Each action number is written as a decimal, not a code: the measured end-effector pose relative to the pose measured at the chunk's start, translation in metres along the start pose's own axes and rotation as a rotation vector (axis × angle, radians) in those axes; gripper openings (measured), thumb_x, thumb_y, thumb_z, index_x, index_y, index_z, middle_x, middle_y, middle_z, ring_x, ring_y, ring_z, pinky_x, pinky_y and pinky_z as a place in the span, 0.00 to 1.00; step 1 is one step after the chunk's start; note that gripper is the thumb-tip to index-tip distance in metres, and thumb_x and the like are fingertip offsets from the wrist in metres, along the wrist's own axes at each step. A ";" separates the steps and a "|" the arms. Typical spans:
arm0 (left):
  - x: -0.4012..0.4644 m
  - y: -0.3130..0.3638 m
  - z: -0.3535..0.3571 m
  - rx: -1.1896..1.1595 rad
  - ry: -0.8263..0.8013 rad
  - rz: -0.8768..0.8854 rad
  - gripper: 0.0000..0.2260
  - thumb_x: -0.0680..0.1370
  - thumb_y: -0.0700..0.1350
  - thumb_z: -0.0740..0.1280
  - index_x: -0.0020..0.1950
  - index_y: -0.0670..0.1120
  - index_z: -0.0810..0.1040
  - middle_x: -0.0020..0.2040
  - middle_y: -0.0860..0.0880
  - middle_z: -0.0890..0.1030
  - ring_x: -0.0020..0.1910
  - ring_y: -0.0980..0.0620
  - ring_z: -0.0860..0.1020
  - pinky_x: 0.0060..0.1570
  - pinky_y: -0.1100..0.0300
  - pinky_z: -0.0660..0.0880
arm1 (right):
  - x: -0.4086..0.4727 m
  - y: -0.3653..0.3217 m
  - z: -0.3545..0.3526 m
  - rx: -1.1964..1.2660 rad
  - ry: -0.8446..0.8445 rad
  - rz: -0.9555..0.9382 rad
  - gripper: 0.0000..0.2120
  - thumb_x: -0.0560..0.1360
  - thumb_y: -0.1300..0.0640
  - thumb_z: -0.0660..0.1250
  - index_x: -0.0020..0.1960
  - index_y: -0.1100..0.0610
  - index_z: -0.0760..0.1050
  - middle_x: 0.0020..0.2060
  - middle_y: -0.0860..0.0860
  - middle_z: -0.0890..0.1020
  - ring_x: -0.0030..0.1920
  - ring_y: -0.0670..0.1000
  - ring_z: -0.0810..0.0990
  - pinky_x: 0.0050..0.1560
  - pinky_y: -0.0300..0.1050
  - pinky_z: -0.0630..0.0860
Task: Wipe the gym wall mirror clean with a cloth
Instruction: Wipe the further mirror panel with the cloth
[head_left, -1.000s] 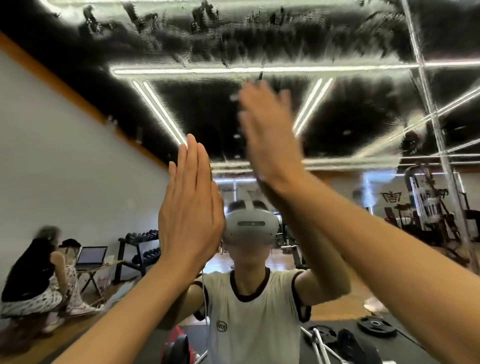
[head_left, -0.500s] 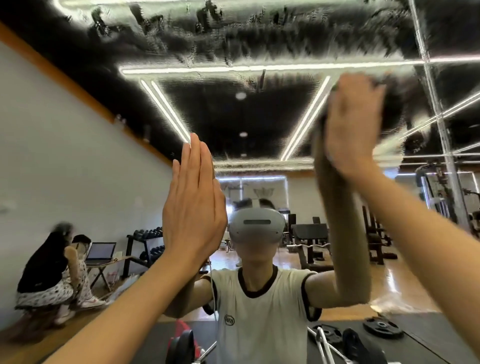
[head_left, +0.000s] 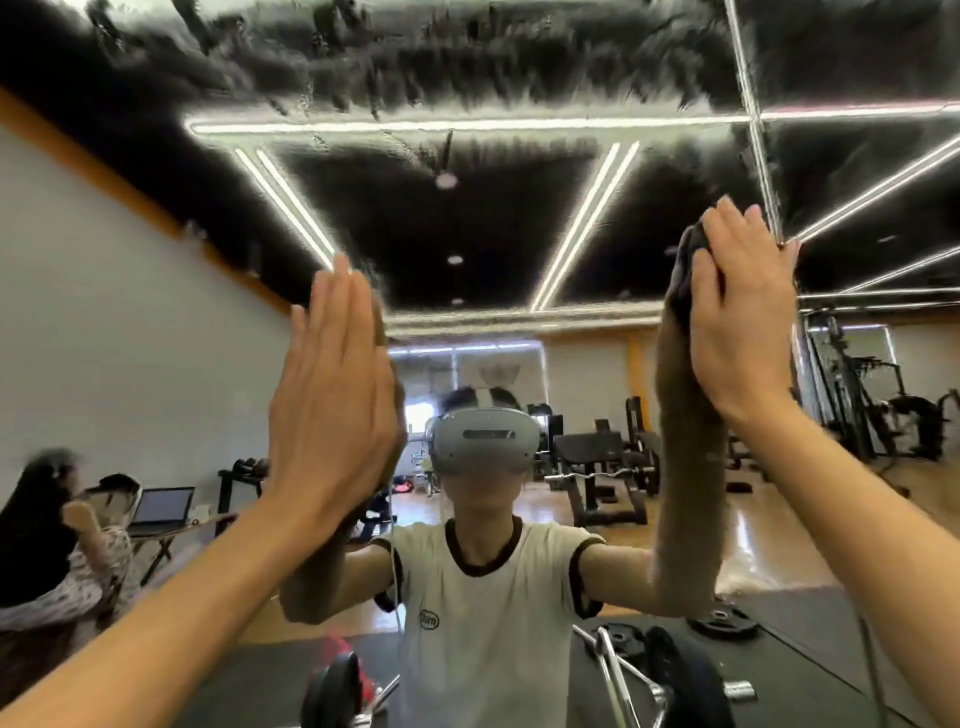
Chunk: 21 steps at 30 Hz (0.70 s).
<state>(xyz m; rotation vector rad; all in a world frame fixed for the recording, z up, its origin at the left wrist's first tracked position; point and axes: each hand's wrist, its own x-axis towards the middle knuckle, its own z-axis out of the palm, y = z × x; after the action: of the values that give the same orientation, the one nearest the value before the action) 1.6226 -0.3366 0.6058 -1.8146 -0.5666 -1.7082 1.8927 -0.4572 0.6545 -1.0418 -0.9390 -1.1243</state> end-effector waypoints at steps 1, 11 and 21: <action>0.000 0.011 0.003 -0.015 -0.013 0.028 0.27 0.84 0.43 0.49 0.83 0.39 0.49 0.83 0.44 0.46 0.82 0.49 0.44 0.78 0.62 0.36 | -0.005 -0.013 0.007 0.002 0.015 0.028 0.20 0.85 0.60 0.54 0.76 0.61 0.67 0.77 0.55 0.67 0.79 0.53 0.57 0.81 0.54 0.42; 0.011 0.091 0.055 -0.063 0.009 0.172 0.27 0.82 0.39 0.55 0.81 0.36 0.55 0.82 0.40 0.53 0.82 0.44 0.51 0.79 0.58 0.41 | -0.024 0.013 -0.009 0.012 -0.215 -0.322 0.22 0.84 0.56 0.53 0.75 0.60 0.67 0.76 0.55 0.69 0.78 0.51 0.59 0.79 0.41 0.40; 0.009 0.092 0.060 0.007 -0.016 0.171 0.26 0.84 0.41 0.54 0.81 0.36 0.53 0.83 0.40 0.51 0.82 0.45 0.49 0.79 0.54 0.43 | -0.005 -0.043 0.032 0.028 -0.213 -0.468 0.19 0.81 0.64 0.58 0.69 0.66 0.73 0.69 0.61 0.75 0.74 0.62 0.68 0.77 0.53 0.48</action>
<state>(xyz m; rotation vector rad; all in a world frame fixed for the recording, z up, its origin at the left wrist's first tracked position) 1.7286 -0.3654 0.6027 -1.8180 -0.4112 -1.5766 1.8472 -0.4297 0.6654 -0.9555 -1.4145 -1.3934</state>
